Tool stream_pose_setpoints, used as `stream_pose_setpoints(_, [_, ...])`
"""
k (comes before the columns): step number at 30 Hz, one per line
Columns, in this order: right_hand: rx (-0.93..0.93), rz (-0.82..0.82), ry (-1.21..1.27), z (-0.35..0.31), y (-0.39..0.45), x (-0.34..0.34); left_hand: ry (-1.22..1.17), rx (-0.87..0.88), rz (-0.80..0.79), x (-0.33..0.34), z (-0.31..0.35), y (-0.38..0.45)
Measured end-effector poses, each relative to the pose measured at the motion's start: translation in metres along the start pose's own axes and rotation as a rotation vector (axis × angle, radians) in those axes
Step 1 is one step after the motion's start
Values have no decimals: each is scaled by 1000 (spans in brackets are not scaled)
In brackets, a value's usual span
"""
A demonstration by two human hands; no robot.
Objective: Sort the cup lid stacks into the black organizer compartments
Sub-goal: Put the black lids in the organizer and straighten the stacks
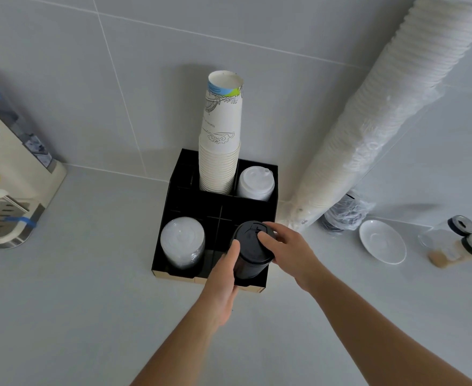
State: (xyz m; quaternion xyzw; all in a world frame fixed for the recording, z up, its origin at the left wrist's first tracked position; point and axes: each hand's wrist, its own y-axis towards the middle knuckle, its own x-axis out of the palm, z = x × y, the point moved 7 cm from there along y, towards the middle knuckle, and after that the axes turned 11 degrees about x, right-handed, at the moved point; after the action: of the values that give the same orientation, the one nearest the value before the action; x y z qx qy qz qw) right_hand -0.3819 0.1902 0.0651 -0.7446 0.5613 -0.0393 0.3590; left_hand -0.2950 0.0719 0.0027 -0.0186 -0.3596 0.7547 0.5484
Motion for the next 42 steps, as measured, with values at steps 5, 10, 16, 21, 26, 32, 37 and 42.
stream_pose_setpoints(5, [11,19,-13,2,3,1,82,66,1,4,-3,13])
stream_pose_setpoints(10, [75,21,54,6,6,-3,157,53,32,3,15,26])
stream_pose_setpoints(16, [93,21,110,13,2,-4,205,24,0,7,25,33])
stream_pose_setpoints(21, [87,23,89,10,-3,-4,124,38,11,11,20,27])
stream_pose_setpoints(26, [76,54,80,7,-11,-4,69,35,25,17,22,19])
stream_pose_setpoints(32, [99,85,72,-2,-23,-14,45,91,35,13,23,30])
stream_pose_setpoints(37, [82,130,57,-7,-38,-22,73,137,43,6,29,14])
stream_pose_setpoints(42, [-30,239,27,-23,-63,-21,89,135,23,-18,29,-8])
